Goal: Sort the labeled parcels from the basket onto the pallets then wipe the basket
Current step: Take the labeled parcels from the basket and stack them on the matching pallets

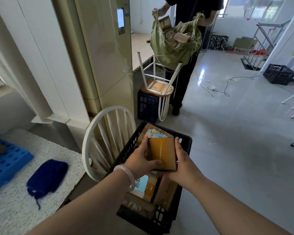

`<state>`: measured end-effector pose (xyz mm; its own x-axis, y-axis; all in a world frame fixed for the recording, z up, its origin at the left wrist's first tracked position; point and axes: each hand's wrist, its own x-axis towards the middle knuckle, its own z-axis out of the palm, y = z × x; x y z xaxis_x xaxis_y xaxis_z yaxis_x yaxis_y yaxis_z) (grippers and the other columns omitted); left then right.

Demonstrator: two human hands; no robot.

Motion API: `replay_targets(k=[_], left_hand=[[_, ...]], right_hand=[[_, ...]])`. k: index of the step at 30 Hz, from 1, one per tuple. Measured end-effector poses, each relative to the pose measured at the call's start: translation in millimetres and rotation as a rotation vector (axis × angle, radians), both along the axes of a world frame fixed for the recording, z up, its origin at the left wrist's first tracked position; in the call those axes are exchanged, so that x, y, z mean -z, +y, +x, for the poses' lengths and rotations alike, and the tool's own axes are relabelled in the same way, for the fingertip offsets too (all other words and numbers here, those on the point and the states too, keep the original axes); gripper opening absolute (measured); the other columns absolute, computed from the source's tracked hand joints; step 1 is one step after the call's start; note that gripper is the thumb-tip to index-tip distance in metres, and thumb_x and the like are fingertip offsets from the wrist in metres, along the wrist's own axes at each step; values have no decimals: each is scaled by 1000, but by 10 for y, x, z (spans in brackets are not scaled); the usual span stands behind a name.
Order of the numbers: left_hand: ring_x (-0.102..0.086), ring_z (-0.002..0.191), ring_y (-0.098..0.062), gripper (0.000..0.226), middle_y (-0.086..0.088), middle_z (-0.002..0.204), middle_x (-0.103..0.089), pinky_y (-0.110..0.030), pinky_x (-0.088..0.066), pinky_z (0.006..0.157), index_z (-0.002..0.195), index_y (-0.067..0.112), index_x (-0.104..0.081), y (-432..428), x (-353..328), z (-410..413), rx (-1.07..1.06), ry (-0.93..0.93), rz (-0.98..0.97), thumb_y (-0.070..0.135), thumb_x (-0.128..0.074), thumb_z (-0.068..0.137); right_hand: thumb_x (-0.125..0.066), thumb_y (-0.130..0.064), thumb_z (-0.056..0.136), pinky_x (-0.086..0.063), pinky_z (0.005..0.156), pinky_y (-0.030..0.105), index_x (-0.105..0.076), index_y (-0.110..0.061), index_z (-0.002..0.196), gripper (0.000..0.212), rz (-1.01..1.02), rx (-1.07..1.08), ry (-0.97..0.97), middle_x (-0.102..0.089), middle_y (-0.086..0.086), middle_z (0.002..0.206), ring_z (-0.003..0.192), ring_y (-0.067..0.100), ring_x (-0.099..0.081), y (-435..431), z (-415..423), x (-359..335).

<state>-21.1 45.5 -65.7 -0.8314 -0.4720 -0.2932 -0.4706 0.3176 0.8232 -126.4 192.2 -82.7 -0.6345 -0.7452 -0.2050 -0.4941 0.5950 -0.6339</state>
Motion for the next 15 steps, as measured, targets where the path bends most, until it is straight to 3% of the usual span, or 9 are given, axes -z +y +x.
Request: replay_targets(k=[7,15], left_hand=[[-28,142,-20,120,7,157,-19,-46,-33,115,152,42,11,-57,42,67,56,14,-104,38,-81,75],[-39,134,-22,98,7,152,-27,-45,-41,109,150,49,-6,-44,98,165,-23,71,-125,37,-75,82]], right_hand=[[-77,-57,72,-42,105,36,17,-37,153,126,-59,21,-30,-27,-1,153,137,19,-37,-22,0,-58],[-62,-64,75,-48,103,45,-16,-41,152,92,-205,173,-222,-40,-4,146,132,23,-44,-63,115,-66]])
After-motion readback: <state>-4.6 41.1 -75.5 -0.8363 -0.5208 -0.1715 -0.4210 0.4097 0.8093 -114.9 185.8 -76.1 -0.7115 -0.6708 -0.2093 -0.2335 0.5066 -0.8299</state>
